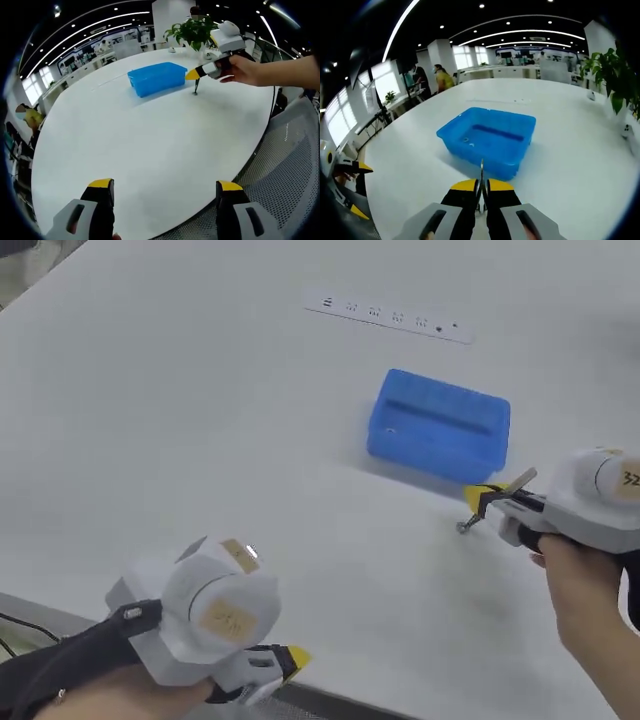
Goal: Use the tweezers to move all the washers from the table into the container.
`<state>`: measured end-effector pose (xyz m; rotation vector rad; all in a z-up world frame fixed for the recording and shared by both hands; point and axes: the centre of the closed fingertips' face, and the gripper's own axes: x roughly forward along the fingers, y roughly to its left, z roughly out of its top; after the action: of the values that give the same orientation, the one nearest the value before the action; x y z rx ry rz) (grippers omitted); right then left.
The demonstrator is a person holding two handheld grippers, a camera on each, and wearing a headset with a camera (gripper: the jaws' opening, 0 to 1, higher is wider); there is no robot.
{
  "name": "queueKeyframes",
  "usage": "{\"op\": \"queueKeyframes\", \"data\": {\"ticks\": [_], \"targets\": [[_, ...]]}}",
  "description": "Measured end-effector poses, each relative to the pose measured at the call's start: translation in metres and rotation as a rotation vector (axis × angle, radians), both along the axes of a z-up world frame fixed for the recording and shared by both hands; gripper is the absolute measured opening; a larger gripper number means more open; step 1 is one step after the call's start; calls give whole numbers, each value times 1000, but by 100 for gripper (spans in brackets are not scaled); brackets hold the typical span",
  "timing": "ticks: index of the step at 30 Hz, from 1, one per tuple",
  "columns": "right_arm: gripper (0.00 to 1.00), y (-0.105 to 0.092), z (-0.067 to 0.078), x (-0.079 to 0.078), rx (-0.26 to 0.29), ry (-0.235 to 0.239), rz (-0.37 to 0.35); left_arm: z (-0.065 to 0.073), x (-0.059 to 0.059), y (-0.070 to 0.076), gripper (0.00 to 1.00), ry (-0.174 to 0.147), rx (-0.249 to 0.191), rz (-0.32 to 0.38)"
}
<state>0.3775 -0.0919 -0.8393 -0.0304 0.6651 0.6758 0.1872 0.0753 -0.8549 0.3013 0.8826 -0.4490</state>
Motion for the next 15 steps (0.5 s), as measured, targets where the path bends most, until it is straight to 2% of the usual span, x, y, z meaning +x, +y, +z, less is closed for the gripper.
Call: {"op": "queueKeyframes", "data": {"ticks": [3,8,15], "targets": [[3,2,9,1,11,-17,8,0,0,1,85,-1,-2,5],[3,11,29,4,63,-28,23,0,1,1,85,-2,-1,8],[2,16,46,8,68,-47,42,0,0,1,85,5,0,6]]}}
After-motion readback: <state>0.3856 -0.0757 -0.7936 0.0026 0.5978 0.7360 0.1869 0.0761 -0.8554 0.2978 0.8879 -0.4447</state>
